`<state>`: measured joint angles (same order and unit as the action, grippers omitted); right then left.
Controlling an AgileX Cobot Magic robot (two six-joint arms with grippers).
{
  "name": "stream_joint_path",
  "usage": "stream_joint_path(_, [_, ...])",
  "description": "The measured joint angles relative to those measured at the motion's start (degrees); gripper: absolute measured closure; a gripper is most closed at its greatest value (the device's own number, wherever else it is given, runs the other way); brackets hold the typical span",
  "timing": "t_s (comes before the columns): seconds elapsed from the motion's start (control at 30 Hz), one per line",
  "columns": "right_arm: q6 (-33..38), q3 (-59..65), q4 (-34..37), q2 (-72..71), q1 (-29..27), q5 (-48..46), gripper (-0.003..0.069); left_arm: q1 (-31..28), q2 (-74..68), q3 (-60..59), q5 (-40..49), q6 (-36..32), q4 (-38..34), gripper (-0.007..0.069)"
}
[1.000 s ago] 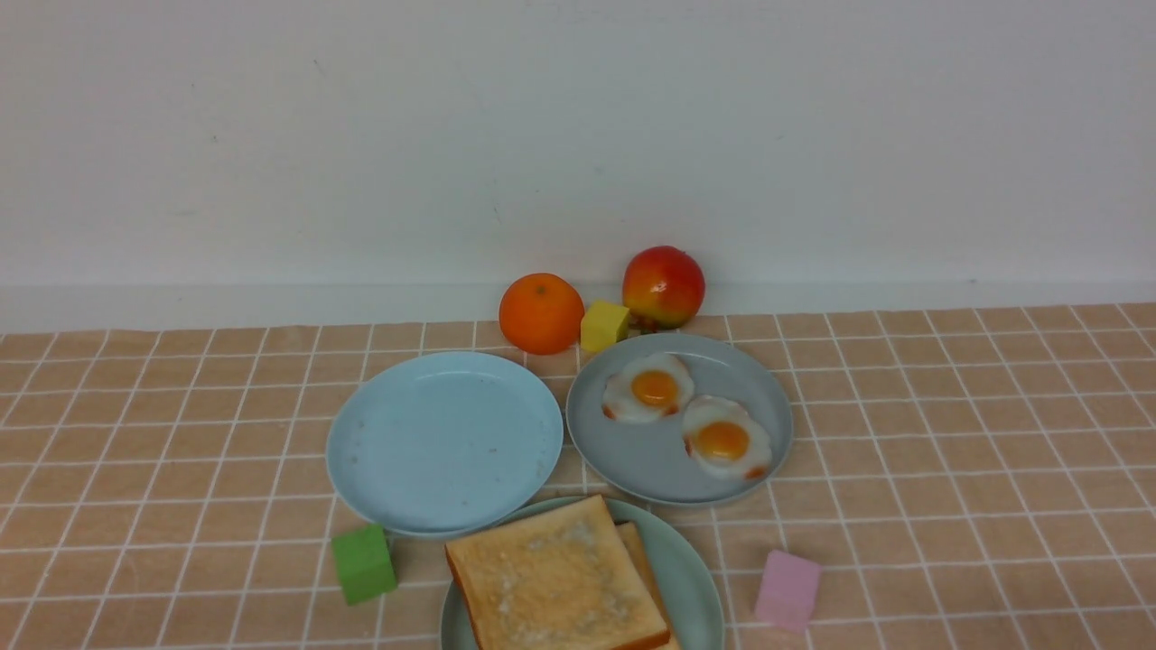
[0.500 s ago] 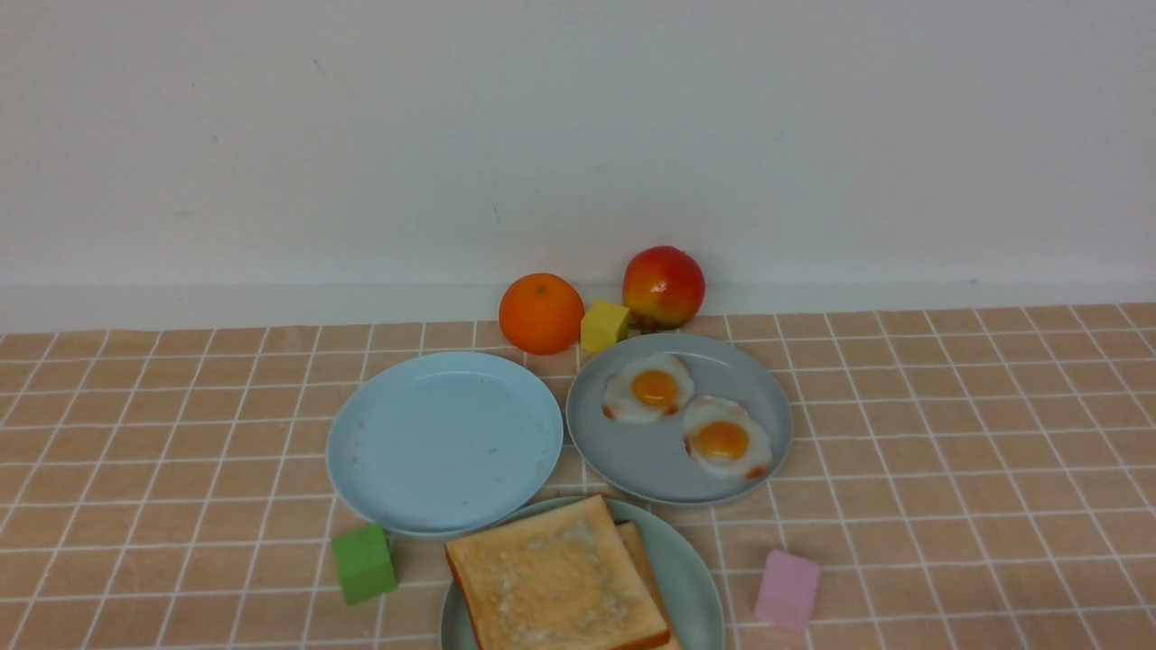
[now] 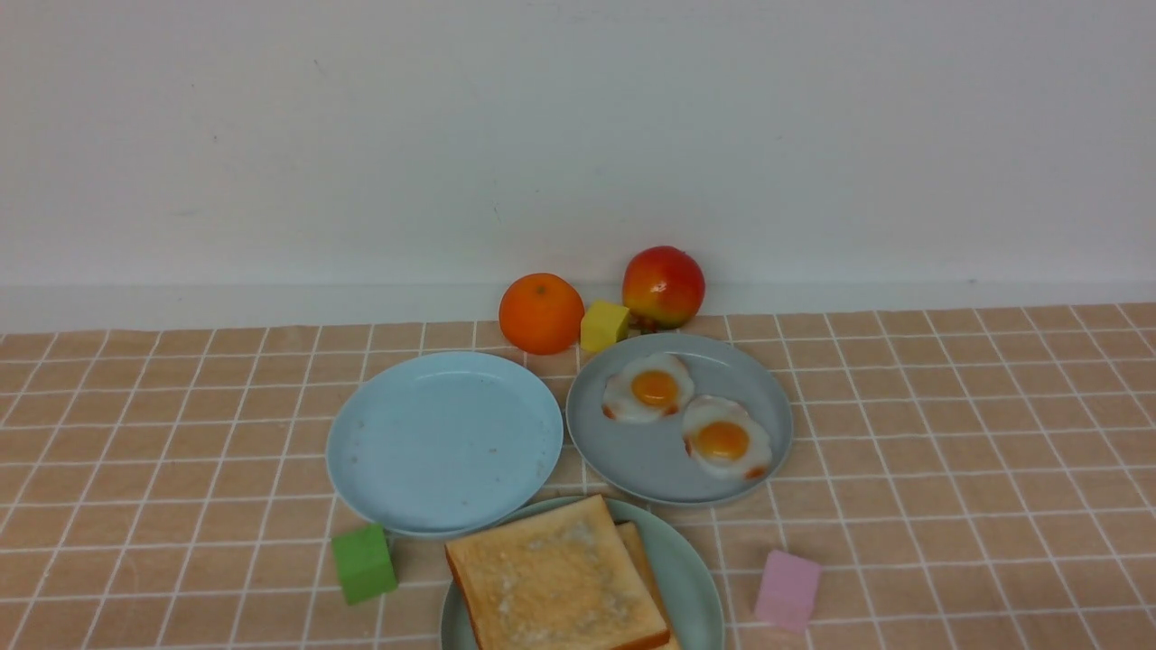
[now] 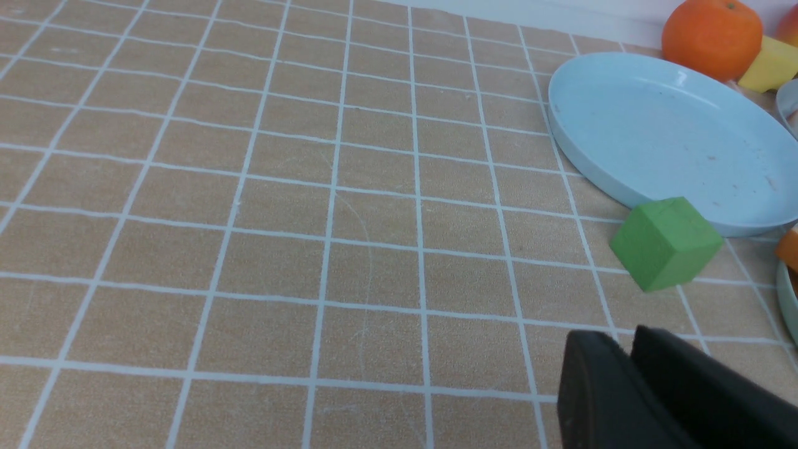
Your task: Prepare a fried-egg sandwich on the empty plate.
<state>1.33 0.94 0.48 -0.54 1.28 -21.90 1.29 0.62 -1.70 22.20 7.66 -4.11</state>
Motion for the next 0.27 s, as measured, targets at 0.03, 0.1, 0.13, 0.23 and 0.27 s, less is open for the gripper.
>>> stream_joint_path(0.03, [0.0, 0.0, 0.0, 0.0, 0.0, 0.0, 0.0507, 0.0, 0.0, 0.0, 0.0, 0.0, 0.0, 0.0532])
stream_joint_path(0.1, [0.0, 0.0, 0.0, 0.0, 0.0, 0.0, 0.0504, 0.0, 0.0, 0.0, 0.0, 0.0, 0.0, 0.0531])
stream_joint_path(0.13, [0.0, 0.0, 0.0, 0.0, 0.0, 0.0, 0.0503, 0.0, 0.0, 0.0, 0.0, 0.0, 0.0, 0.0530])
stream_joint_path(0.23, [0.0, 0.0, 0.0, 0.0, 0.0, 0.0, 0.0499, 0.0, 0.0, 0.0, 0.0, 0.0, 0.0, 0.0528])
stream_joint_path(0.27, [0.0, 0.0, 0.0, 0.0, 0.0, 0.0, 0.0499, 0.0, 0.0, 0.0, 0.0, 0.0, 0.0, 0.0528])
